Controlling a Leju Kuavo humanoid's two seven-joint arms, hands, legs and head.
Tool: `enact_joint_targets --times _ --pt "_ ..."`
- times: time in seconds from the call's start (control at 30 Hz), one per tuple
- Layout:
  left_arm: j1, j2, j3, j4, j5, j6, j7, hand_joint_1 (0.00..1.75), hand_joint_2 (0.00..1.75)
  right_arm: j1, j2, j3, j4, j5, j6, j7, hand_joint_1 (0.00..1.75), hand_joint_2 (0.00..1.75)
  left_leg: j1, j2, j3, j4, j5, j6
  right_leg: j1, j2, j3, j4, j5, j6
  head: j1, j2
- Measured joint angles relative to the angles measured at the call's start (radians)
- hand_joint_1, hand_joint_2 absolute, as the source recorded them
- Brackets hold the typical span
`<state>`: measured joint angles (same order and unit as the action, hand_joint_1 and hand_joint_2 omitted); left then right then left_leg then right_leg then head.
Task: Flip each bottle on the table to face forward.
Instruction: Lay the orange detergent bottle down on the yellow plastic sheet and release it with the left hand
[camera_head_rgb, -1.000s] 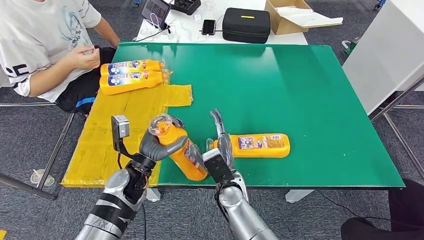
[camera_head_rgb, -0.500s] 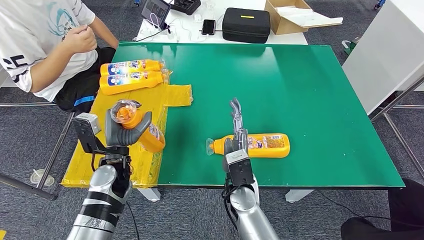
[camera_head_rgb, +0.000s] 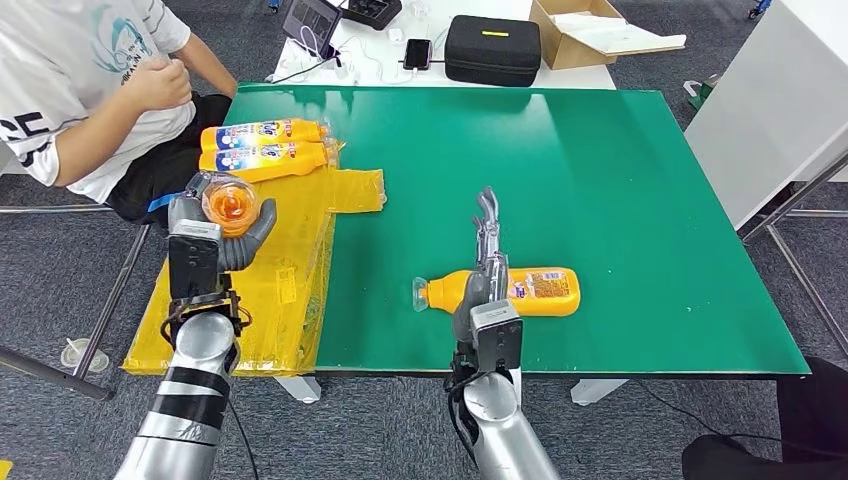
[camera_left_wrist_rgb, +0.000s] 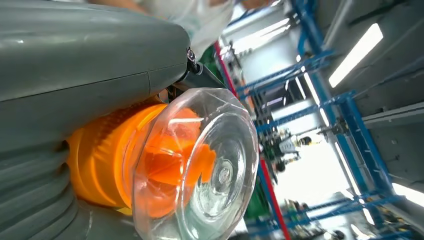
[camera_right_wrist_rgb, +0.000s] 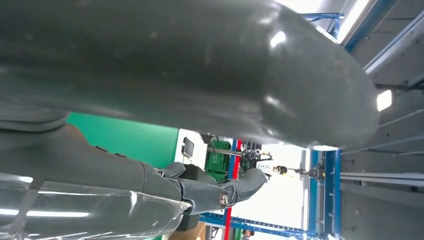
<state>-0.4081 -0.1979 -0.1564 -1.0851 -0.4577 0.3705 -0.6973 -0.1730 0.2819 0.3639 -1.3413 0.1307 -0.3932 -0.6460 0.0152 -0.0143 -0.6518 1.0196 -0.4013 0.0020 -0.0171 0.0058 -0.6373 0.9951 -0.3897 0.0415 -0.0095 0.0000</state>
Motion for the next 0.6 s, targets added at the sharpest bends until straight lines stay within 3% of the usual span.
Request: enact_joint_targets --times 0.23,0.47,0.6 --pt "-0.027 0.034 -0.071 0.125 -0.240 0.145 0.000 1.75 1.75 -0.015 0.000 0.016 0.000 -0.020 0.016 0.000 0.00 0.00 0.000 0.000 0.000 0.000 0.000 0.000 0.000 0.000 0.000 0.000 0.000 0.000 0.000 0.000" --pt "-0.035 0.044 -0.088 0.165 -0.273 0.157 0.002 1.75 1.75 -0.018 0.000 0.018 0.000 -0.022 0.019 0.000 0.00 0.00 0.000 0.000 0.000 0.000 0.000 0.000 0.000 0.000 0.000 0.000 0.000 0.000 0.000 0.000" --pt "-0.097 0.092 -0.147 0.341 -0.483 0.142 0.096 1.75 1.75 -0.027 0.000 0.028 0.007 -0.032 0.044 0.005 0.00 0.00 0.000 0.001 0.000 0.000 0.000 0.000 0.000 0.000 0.000 0.000 0.000 0.000 0.000 0.000"
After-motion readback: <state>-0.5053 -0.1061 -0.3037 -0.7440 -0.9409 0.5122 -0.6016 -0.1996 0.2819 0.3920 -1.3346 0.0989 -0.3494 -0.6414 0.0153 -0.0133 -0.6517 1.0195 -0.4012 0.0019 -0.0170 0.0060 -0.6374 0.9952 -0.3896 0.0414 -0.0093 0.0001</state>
